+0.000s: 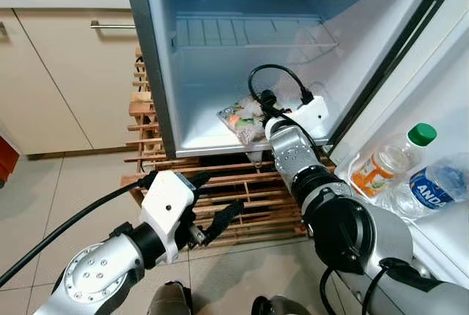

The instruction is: Restocking fridge

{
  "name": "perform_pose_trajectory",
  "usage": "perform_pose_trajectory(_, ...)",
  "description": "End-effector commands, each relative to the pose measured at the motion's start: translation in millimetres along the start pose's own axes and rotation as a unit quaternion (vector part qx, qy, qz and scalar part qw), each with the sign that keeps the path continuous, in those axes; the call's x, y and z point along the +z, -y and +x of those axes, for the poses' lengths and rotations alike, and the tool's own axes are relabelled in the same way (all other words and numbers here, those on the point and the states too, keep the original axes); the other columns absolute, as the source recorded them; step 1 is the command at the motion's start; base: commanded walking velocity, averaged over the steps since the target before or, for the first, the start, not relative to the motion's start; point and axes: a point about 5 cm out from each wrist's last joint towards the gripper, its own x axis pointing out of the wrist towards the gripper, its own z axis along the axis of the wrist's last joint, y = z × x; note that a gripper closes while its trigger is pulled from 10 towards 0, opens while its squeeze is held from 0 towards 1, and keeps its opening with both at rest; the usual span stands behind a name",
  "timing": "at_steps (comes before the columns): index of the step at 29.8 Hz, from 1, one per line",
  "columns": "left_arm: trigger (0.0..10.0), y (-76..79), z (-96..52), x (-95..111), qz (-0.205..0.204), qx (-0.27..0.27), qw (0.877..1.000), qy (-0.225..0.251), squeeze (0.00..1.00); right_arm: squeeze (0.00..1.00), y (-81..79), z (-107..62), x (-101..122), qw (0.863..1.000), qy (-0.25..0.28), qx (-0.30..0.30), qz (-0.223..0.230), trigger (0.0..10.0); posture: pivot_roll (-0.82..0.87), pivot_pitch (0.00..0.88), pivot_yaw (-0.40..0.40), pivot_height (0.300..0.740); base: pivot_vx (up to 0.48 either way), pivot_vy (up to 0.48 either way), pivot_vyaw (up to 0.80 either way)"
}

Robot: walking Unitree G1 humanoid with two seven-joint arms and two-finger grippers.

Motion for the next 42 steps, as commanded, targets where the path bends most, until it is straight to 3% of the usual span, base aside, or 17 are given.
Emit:
perform_pose_trajectory(1,10.0,0.3,0.5,-3,0.007,-0.007,1.0,-0.005,0.0,0.0,7.0,-11.4,-40,0.998,-0.04,0.001,-0.049,10.0,0.2,0.052,-0.066,0.74,0.0,0.0,0.0)
perform_pose_trajectory(4,10.0,-1.3,1.1,-4,0.01,-0.007,1.0,-0.008,0.0,0.0,12.9,-12.1,-39,0.991,-0.031,0.012,-0.127,10.0,0.19,0.046,-0.064,0.74,0.0,0.0,0.0)
perform_pose_trajectory(5,10.0,-1.3,1.1,-4,0.01,-0.007,1.0,-0.008,0.0,0.0,12.9,-12.1,-39,0.991,-0.031,0.012,-0.127,10.0,0.19,0.046,-0.064,0.74,0.0,0.0,0.0)
perform_pose_trajectory(6,10.0,-2.5,1.8,-5,0.012,-0.007,1.0,-0.009,0.0,0.0,24.0,-13.4,-40,0.981,-0.029,0.01,-0.193,10.0,0.18,0.036,-0.064,0.74,0.0,0.0,0.0)
perform_pose_trajectory(8,10.0,-3.8,3.0,-6,0.014,-0.006,1.0,-0.009,0.0,0.0,35.7,-15.1,-39,0.961,-0.023,0.012,-0.274,10.0,0.18,0.029,-0.064,0.74,0.0,0.0,0.0)
perform_pose_trajectory(10,10.0,-4.6,4.5,-6,0.015,-0.006,1.0,-0.007,0.0,0.0,47.9,-17.4,-40,0.945,-0.026,0.015,-0.326,10.0,0.17,0.023,-0.065,0.74,0.0,0.0,0.0)
perform_pose_trajectory(12,10.0,-5.3,5.7,-6,0.016,-0.005,1.0,-0.005,0.0,0.0,57.4,-19.5,-40,0.936,-0.027,0.014,-0.351,10.0,0.17,0.016,-0.067,0.74,0.0,0.0,0.0)
perform_pose_trajectory(15,10.0,-6.3,6.3,-5,0.018,-0.004,1.0,-0.004,0.0,0.0,63.2,-21.4,-39,0.93,-0.018,0.017,-0.367,10.0,0.17,0.011,-0.069,0.74,0.0,0.0,0.0)
perform_pose_trajectory(16,10.0,-8.0,6.3,-5,0.021,0.001,1.0,-0.001,0.0,0.0,67.9,-24.7,-41,0.921,-0.011,0.027,-0.389,10.0,0.16,0.007,-0.067,0.74,0.0,0.0,0.0)
perform_pose_trajectory(18,10.0,-9.6,6.4,-4,0.019,0.012,1.0,0.006,0.0,0.0,70.5,-27.4,-43,0.915,-0.006,0.032,-0.403,10.0,0.16,0.004,-0.067,0.74,0.0,0.0,0.0)
perform_pose_trajectory(24,10.0,-21.9,5.1,-7,-0.035,0.133,0.99,0.04,0.0,0.0,66.6,-34.2,-59,0.899,-0.009,0.058,-0.434,10.0,0.16,0.0,-0.064,0.74,0.0,0.0,0.0)
perform_pose_trajectory(30,10.0,-20.4,5.7,-7,-0.036,0.139,0.989,0.044,0.0,0.0,61.7,-33.8,-65,0.896,-0.023,0.057,-0.44,10.0,0.17,0.013,-0.068,0.74,0.0,0.0,0.0)
perform_pose_trajectory(32,10.0,-21.7,5.5,-7,-0.036,0.148,0.987,0.046,0.0,0.0,50.1,-31.8,-73,0.895,-0.049,0.066,-0.438,10.0,0.18,0.023,-0.072,0.74,0.0,0.0,0.0)
perform_pose_trajectory(39,10.0,-18.9,1.2,-6,-0.035,0.154,0.986,0.044,0.0,0.0,40.8,-29.1,-76,0.895,-0.069,0.061,-0.436,10.0,0.22,0.051,-0.077,0.74,0.0,0.0,0.0)
perform_pose_trajectory(42,10.0,-15.9,-3.2,-4,-0.03,0.155,0.987,0.041,0.0,0.0,30.6,-25.5,-73,0.888,-0.071,0.068,-0.45,10.0,0.23,0.07,-0.076,0.74,0.0,0.0,0.0)
